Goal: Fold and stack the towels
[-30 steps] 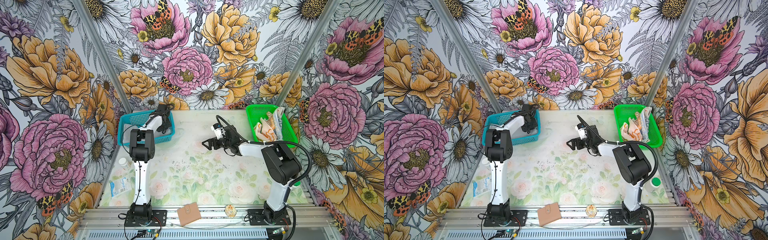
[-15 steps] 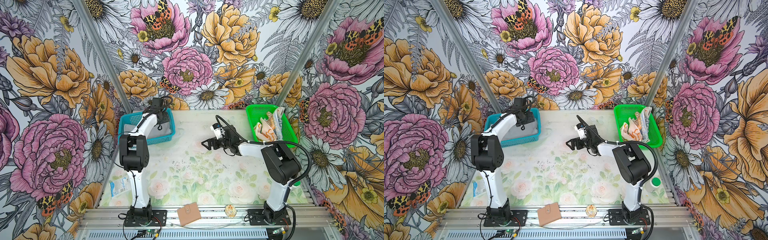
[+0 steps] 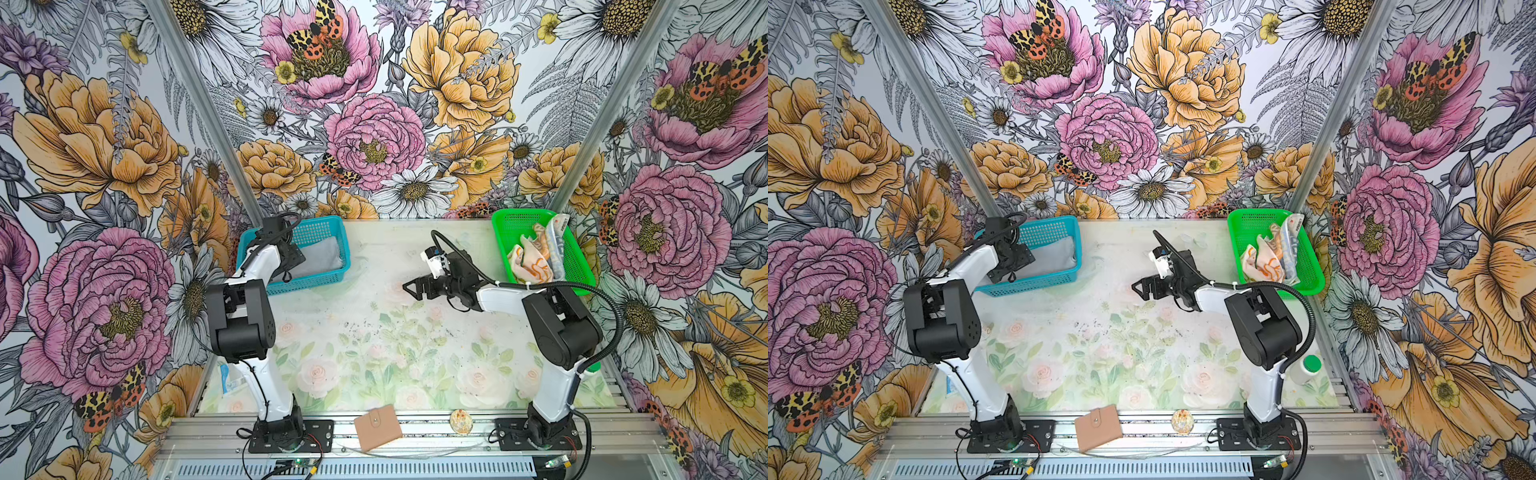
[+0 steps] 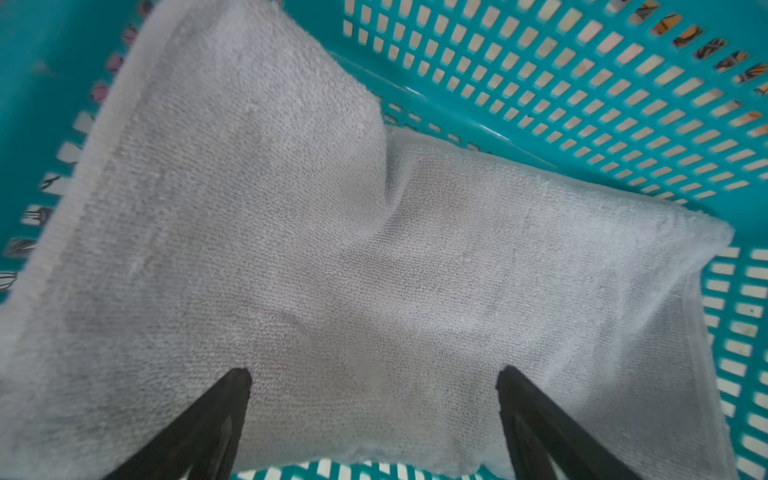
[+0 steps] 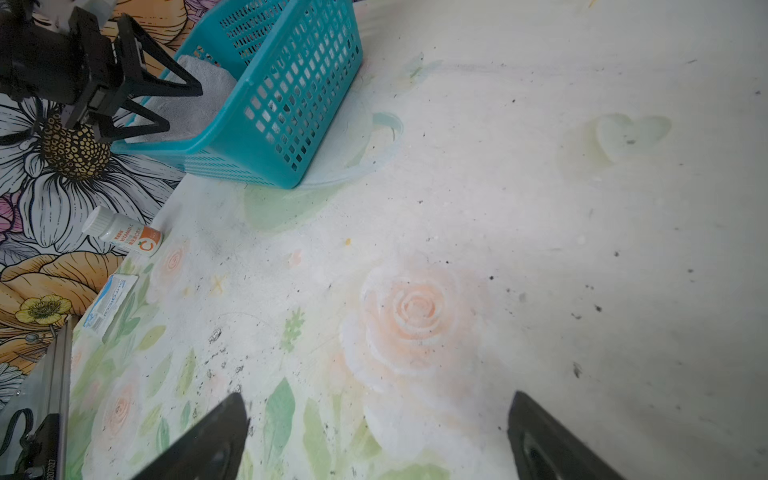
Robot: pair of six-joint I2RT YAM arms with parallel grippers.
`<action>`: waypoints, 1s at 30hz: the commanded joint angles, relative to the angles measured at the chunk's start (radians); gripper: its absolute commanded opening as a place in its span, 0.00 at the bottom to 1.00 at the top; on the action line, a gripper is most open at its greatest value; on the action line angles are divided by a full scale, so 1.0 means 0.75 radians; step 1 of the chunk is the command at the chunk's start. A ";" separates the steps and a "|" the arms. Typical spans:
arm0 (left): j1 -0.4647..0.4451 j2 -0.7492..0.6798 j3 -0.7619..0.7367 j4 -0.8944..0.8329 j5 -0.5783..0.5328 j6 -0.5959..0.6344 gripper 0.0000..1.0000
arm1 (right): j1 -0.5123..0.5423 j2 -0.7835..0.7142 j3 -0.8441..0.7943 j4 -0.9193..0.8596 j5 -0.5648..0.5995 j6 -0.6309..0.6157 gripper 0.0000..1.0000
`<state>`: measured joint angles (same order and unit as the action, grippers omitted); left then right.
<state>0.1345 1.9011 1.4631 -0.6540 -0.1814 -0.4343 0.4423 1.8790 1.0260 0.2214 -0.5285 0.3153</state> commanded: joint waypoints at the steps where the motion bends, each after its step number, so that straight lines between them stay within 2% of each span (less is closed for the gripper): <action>1: -0.005 0.014 0.024 0.053 0.049 -0.030 0.99 | 0.012 -0.004 0.013 0.024 0.001 -0.030 0.99; 11: -0.015 0.048 0.085 0.043 -0.014 -0.045 0.99 | 0.012 -0.009 0.014 0.018 0.007 -0.034 0.99; 15: -0.081 0.058 0.113 -0.015 -0.253 -0.072 0.99 | 0.014 -0.006 0.019 0.019 0.001 -0.030 0.99; 18: -0.105 0.076 0.132 -0.058 -0.364 -0.156 0.99 | 0.014 -0.006 0.017 0.019 0.005 -0.031 0.99; 24: -0.178 0.274 0.404 -0.431 -0.585 -0.419 0.99 | 0.014 -0.011 0.019 0.014 0.003 -0.033 0.99; 27: -0.196 0.290 0.410 -0.468 -0.574 -0.525 0.99 | 0.014 -0.014 0.017 0.014 0.007 -0.037 0.99; 30: -0.181 0.304 0.396 -0.492 -0.489 -0.648 0.99 | 0.014 -0.012 0.017 0.013 0.006 -0.038 0.99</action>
<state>-0.0128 2.1262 1.7561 -0.9478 -0.5426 -0.7841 0.4469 1.8790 1.0260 0.2207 -0.5282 0.3122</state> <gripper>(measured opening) 0.987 0.987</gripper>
